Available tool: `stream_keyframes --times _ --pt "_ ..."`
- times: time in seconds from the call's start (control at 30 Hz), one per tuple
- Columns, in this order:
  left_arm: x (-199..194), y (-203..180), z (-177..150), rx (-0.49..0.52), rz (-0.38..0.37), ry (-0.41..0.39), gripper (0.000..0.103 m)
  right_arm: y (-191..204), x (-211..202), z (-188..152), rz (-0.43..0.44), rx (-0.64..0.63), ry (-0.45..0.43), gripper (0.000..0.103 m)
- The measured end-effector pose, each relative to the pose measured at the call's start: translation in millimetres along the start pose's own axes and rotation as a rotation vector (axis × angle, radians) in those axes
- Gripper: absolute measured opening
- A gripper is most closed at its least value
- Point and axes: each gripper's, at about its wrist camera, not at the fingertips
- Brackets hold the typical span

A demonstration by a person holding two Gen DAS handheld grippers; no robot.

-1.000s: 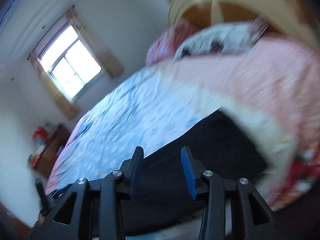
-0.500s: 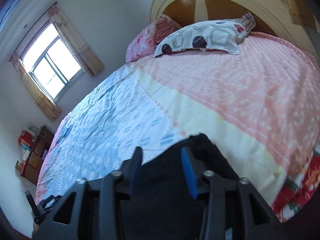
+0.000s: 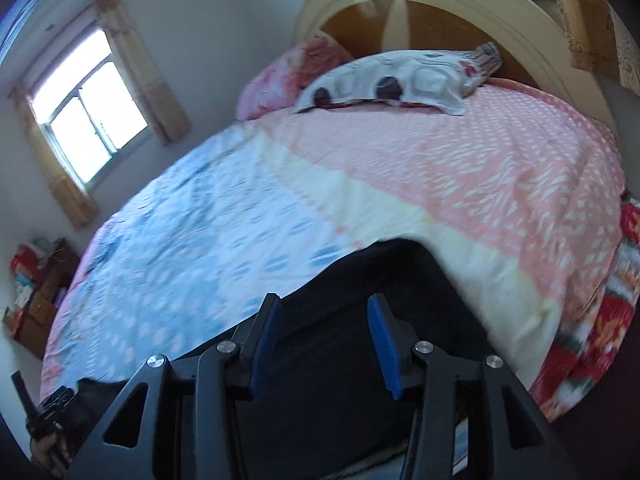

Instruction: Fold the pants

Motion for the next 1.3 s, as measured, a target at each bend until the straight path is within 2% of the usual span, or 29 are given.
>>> stream_keyframes --times 0.07,0.13,0.23,0.37,0.43,0.53,0.6,0.7,0.73,0.87,0.93,1.0,1.1,1.23,1.3 --pt "13 -2 -1 0.034 0.062 0.026 0.093 13 2 -13 0.038 -0.018 0.033 0.048" --pt "24 3 2 0.016 0.100 0.043 0.094 25 10 -24 0.070 -0.048 0.073 0.048" --pt "45 17 9 -0.036 0.122 0.087 0.103 35 18 -37 0.072 -0.078 0.102 0.048" --pt "63 23 16 -0.083 0.130 0.110 0.103 33 22 -45 0.076 -0.071 0.117 0.048" --pt "59 18 17 -0.067 0.139 0.099 0.102 30 20 -45 0.087 -0.069 0.114 0.048" --pt "37 5 18 -0.057 0.119 0.038 0.102 28 8 -42 0.098 -0.073 0.089 0.048" --pt "18 -6 20 -0.059 0.108 -0.022 0.102 17 -12 -36 0.097 -0.069 0.015 0.048" --pt "-2 -37 24 -0.032 0.034 -0.075 0.102 -9 -36 -26 0.038 -0.004 -0.076 0.048" --pt "-5 -46 25 -0.024 0.014 -0.084 0.102 -23 -44 -23 -0.011 0.039 -0.100 0.048" --pt "0 -101 23 0.033 -0.146 -0.054 0.102 -74 -59 -20 -0.121 0.235 -0.103 0.048" --pt "9 -132 21 0.065 -0.226 -0.019 0.102 -99 -58 -26 -0.110 0.346 -0.075 0.048" --pt "14 -156 20 0.070 -0.296 -0.007 0.102 -110 -57 -33 -0.085 0.405 -0.058 0.048" --pt "21 -186 21 0.094 -0.342 0.013 0.102 -114 -52 -38 -0.024 0.446 -0.044 0.048" --pt "37 -207 12 0.112 -0.353 0.056 0.102 -121 -48 -39 0.031 0.491 -0.045 0.048" --pt "40 -211 7 0.128 -0.332 0.047 0.103 -124 -41 -38 0.046 0.499 -0.026 0.048"
Point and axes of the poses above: each gripper's, at about its wrist camera, not at the fingertips, and x roughly the way its jaws point, y to its left, z to its top, and after that the axes turned 10 degrees about -y, right-handed
